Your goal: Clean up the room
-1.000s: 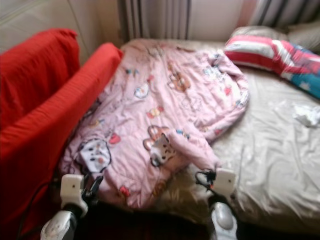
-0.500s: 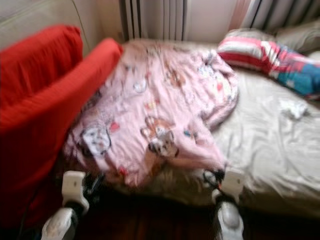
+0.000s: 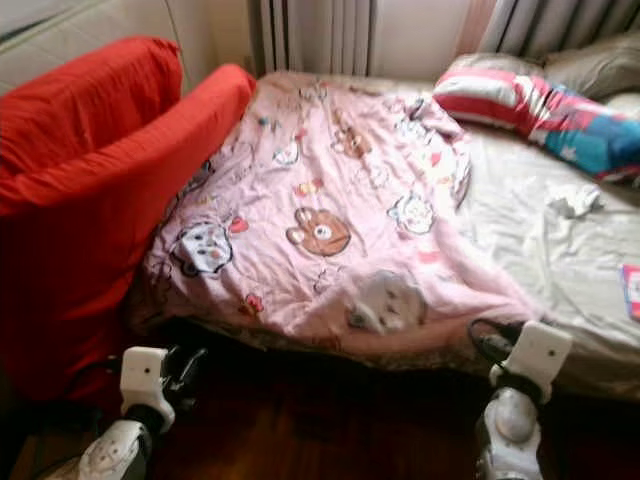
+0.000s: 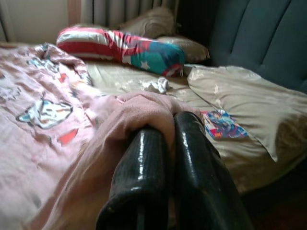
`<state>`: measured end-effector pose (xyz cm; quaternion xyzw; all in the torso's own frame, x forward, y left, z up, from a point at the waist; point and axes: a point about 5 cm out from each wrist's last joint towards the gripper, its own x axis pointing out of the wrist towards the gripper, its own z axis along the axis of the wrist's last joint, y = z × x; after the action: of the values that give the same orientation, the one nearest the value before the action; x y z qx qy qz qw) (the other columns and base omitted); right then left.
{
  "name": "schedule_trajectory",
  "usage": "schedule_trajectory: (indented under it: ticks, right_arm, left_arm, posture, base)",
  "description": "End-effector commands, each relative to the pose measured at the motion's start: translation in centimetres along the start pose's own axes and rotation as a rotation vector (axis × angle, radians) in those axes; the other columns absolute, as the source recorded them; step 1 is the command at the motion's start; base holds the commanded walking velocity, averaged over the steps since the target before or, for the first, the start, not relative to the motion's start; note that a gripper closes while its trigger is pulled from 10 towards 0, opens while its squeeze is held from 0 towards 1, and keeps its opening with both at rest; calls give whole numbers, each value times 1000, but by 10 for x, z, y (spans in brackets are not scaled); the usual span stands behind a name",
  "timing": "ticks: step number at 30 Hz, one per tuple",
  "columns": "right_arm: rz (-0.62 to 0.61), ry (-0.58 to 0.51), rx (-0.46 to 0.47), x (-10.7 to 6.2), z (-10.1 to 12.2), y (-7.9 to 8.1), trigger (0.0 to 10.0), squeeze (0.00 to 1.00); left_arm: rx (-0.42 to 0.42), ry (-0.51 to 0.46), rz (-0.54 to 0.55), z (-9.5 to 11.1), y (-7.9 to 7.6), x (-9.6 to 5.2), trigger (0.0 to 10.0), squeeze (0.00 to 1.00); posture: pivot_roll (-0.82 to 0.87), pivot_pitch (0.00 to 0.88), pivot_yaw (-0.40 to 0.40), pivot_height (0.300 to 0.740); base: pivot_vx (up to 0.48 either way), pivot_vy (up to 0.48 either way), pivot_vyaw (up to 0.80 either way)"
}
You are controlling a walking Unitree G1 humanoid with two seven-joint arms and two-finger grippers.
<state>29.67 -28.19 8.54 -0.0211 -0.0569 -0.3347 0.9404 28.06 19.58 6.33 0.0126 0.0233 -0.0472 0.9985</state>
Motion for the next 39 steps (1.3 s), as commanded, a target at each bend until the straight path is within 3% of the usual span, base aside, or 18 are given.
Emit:
schedule_trajectory:
  ticks: [1, 4, 11, 20, 21, 22, 34, 36, 37, 39]
  right_arm:
    - [-44, -52, -11, 6, 10, -7, 10000, 0]
    - [-93, -60, -33, 7, 11, -13, 10000, 0]
    - [-102, 76, -17, -7, -13, -7, 10000, 0]
    - [-115, 83, -29, -8, -14, -8, 10000, 0]
    - [-122, 75, -33, -7, -13, -10, 10000, 624]
    - [-133, 69, -35, -6, -11, -12, 10000, 1000]
    - [-200, 92, -53, -5, -14, -21, 10000, 1000]
    - [-206, 100, -51, -6, -15, -22, 10000, 961]
    - [-208, 111, -51, -6, -17, -23, 10000, 0]
    - [-206, 119, -53, -7, -18, -23, 10000, 0]
  left_arm:
    - [-9, 48, 7, -11, 1, -6, 10000, 0]
    - [-9, 52, 5, -11, 1, -6, 10000, 0]
    - [-7, 59, -3, -12, -1, -5, 10000, 0]
    - [-5, 63, -5, -13, 0, -5, 10000, 0]
    - [-6, 63, -6, -13, 0, -5, 10000, 0]
    - [-7, 63, -7, -13, 0, -5, 10000, 0]
    - [-10, 66, -11, -14, -1, -6, 10000, 0]
    - [-10, 66, -11, -14, -1, -6, 10000, 0]
    - [-12, 67, -12, -14, -1, -6, 10000, 0]
    - [-12, 68, -12, -14, -1, -6, 10000, 0]
  posture:
    - [25, 191, 11, 740]
    - [21, 191, 14, 740]
    - [28, 191, 17, 740]
    - [30, 190, 19, 740]
    - [30, 189, 18, 740]
    - [30, 190, 18, 740]
    - [31, 191, 19, 740]
    - [31, 191, 19, 740]
    - [31, 190, 19, 740]
    - [29, 190, 19, 740]
  base:
    - [0, 0, 0]
    - [0, 0, 0]
    - [0, 0, 0]
    - [0, 0, 0]
    - [0, 0, 0]
    - [0, 0, 0]
    - [0, 0, 0]
    - [0, 0, 0]
    - [0, 0, 0]
    - [0, 0, 0]
